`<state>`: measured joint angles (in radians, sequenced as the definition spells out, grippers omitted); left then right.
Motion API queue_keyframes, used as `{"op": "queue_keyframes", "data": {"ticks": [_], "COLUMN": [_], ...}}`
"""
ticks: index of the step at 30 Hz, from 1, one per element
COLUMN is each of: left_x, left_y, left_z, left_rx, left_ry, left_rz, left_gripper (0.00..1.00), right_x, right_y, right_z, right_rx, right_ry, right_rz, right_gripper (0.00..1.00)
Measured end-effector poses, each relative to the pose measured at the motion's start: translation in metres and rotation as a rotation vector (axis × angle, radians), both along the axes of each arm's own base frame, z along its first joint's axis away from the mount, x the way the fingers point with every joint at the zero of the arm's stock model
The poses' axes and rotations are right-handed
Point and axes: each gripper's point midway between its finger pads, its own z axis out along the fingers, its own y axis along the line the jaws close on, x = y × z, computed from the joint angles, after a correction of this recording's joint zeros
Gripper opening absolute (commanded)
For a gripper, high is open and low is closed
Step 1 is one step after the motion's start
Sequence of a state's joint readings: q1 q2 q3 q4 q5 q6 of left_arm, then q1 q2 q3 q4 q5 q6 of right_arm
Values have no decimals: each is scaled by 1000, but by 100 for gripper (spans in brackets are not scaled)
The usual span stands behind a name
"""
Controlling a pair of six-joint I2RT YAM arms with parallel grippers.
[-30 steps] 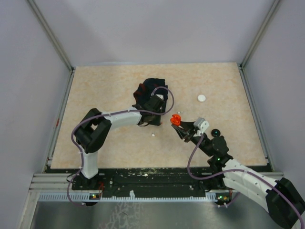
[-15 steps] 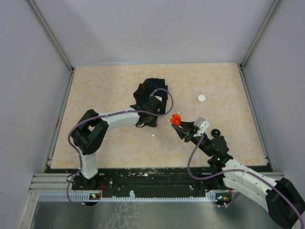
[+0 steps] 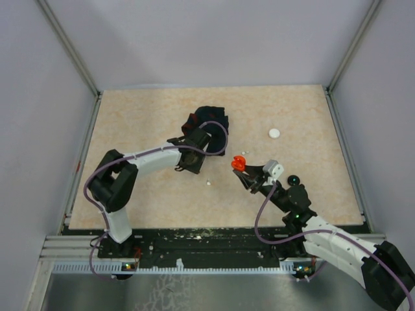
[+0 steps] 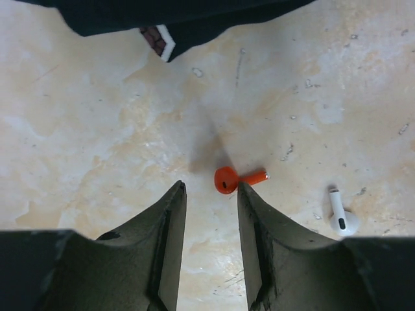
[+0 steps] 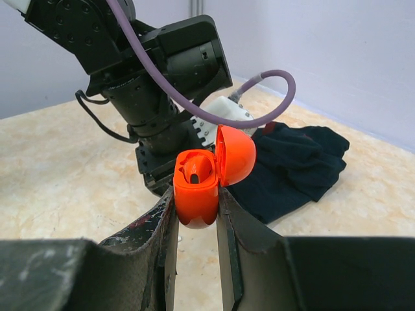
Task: Insert the wireless bluetooth earbuds into the charging case
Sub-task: Move the earbud to the center of the board.
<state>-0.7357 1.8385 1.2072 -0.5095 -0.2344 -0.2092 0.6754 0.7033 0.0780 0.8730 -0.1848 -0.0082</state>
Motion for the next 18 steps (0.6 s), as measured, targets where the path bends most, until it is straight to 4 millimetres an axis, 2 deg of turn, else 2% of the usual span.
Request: {"op": "queue_keyframes", "data": {"ticks": [10, 18], "left_x": [10, 4], "left_y": [27, 16], "left_z": [15, 32], "left_rx": [5, -160], "left_ry": [-52, -59], "left_rz": [122, 284], "left_gripper": [49, 49], "right_x": [0, 1], "right_y": [0, 1], "right_z": [-1, -3], "right_rx": [-2, -7], "right_ry": [2, 9], "right_rz": [1, 2], "right_gripper": [0, 0]}}
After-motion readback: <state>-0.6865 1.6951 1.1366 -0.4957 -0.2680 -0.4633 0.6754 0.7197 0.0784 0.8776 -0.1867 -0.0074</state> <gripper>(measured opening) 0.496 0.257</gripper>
